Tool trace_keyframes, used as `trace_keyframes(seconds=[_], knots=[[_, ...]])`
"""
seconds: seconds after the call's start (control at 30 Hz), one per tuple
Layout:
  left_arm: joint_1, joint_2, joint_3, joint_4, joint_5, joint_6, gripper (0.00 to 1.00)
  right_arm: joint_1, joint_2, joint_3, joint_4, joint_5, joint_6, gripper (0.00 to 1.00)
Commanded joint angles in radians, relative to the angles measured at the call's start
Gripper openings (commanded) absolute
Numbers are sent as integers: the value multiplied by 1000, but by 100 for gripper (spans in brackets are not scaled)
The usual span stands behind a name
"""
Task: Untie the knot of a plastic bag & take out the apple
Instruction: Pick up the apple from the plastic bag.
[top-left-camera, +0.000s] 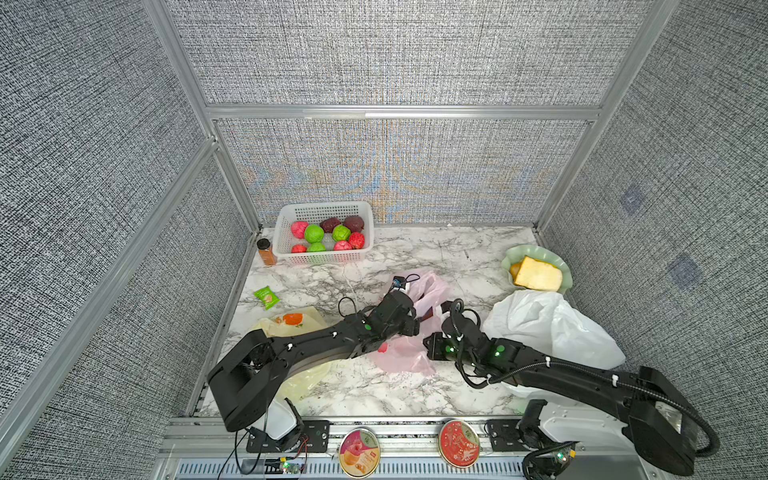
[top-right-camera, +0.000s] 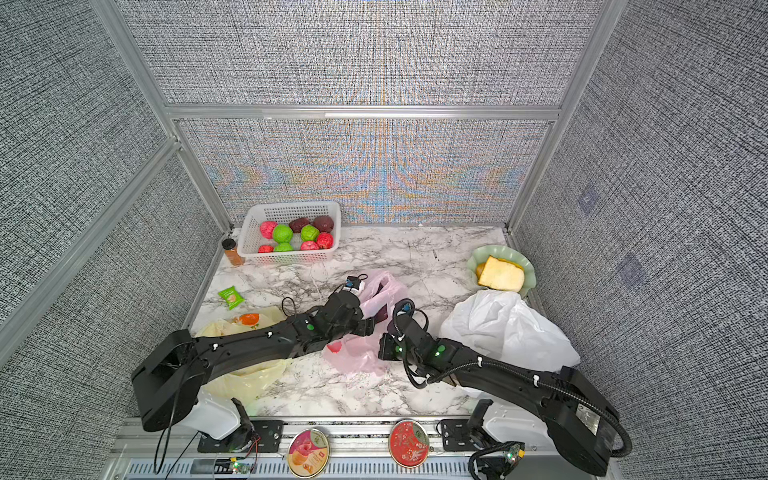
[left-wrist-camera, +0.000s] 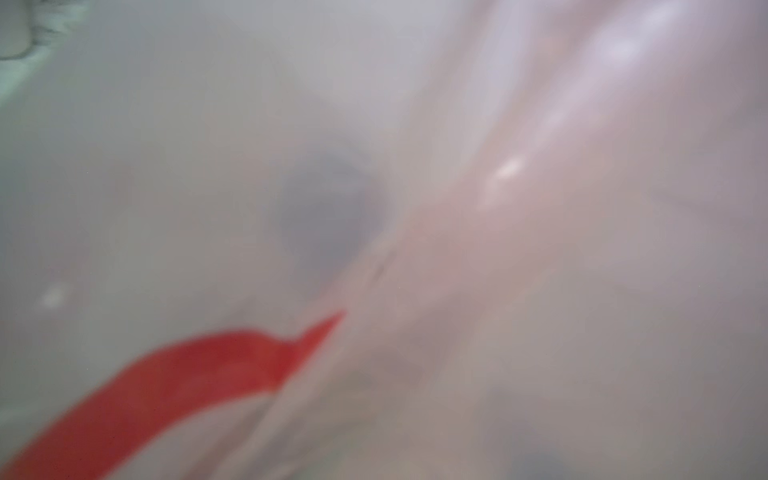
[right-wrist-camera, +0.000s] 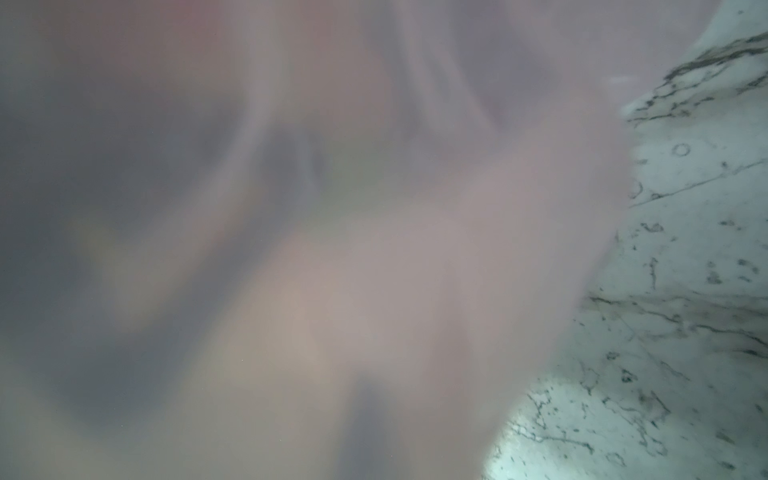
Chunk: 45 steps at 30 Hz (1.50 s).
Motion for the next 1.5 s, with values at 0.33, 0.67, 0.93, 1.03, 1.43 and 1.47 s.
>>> trace_keyframes(seconds=[0.33,0.67,0.93,1.03,1.43,1.47], knots=[[0,93,-7,-69,-5,88,80,2,3,-31,-11,1,21,0],[2,233,106,-107,-19,137,65,3,32,-1,-28,10,-2,0],[2,112,93,-152,-7,158,55,-2,39,1,-43,29,-15,0],[3,51,92,-186,9,171,54,-6,46,3,-42,33,-19,0],[2,-152,-25,-106,192,183,52,-33,56,38,-73,38,-53,0],[2,-170,-31,-105,201,190,52,-37,56,39,-71,38,-55,0]])
